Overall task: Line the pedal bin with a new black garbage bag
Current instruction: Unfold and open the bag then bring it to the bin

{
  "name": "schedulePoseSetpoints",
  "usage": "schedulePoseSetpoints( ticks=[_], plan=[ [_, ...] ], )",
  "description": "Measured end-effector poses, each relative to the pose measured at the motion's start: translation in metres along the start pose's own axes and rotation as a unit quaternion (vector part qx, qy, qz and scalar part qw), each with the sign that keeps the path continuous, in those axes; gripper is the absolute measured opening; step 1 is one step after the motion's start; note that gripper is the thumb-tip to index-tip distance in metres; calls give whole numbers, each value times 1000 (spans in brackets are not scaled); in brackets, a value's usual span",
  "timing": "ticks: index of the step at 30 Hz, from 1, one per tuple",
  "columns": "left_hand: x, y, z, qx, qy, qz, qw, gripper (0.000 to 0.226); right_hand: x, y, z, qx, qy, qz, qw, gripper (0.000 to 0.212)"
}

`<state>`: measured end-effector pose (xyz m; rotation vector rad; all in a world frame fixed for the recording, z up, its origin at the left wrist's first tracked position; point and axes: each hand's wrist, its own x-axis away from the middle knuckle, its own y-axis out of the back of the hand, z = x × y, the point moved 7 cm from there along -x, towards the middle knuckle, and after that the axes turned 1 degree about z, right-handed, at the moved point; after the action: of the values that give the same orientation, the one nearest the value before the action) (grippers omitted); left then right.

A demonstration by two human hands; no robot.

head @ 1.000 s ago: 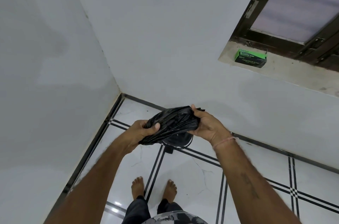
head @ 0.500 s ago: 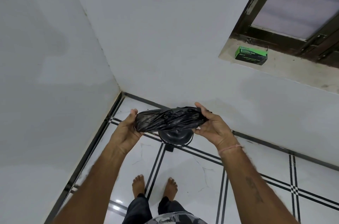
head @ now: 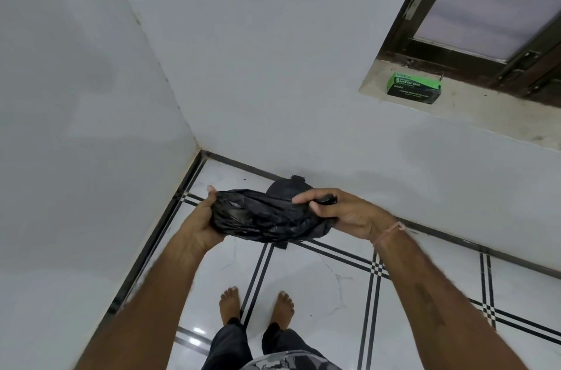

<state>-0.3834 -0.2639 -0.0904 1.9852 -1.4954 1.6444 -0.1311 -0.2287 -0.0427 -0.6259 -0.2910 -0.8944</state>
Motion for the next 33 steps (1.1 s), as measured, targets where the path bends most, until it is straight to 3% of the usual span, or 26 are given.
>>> schedulePoseSetpoints(
  ticks=[5, 10, 14, 17, 20, 22, 23, 24, 26, 30, 33],
  plan=[
    [-1, -3, 8, 54, -21, 35, 998, 64, -16, 23, 4, -221, 67, -149, 961, 28],
    [2, -13, 8, 140, -100, 82, 982, 61, -18, 39, -16, -351, 62, -223, 907, 34],
    [2, -22, 10, 87, -81, 63, 991, 40, -16, 41, -26, -393, 66, -273, 875, 24],
    [2, -13, 13, 29, -44, 41, 998, 35, -14, 44, -21, -381, 63, -279, 879, 13],
    [0, 1, 10, -14, -25, 24, 999, 38, -14, 34, -10, -270, 71, -200, 939, 16],
    [0, 6, -2, -17, -35, 27, 999, 46, -16, 19, -8, -59, 32, -120, 990, 24],
    [0, 7, -11, -10, -47, 32, 998, 50, -18, 15, -11, 49, 10, -99, 994, 25],
    [1, 5, -21, 1, -63, 41, 997, 52, -20, 14, -13, 129, -8, -103, 986, 27],
    [5, -7, -39, -4, -94, 77, 993, 48, -24, 13, -11, 183, -32, -145, 972, 36],
    [8, -44, -38, -150, -113, 202, 961, 43, -48, -17, -5, 261, -20, -122, 957, 30],
    [7, -51, -33, -211, -110, 236, 942, 40, -67, -7, -11, 387, -46, -207, 897, 30]
  ],
)
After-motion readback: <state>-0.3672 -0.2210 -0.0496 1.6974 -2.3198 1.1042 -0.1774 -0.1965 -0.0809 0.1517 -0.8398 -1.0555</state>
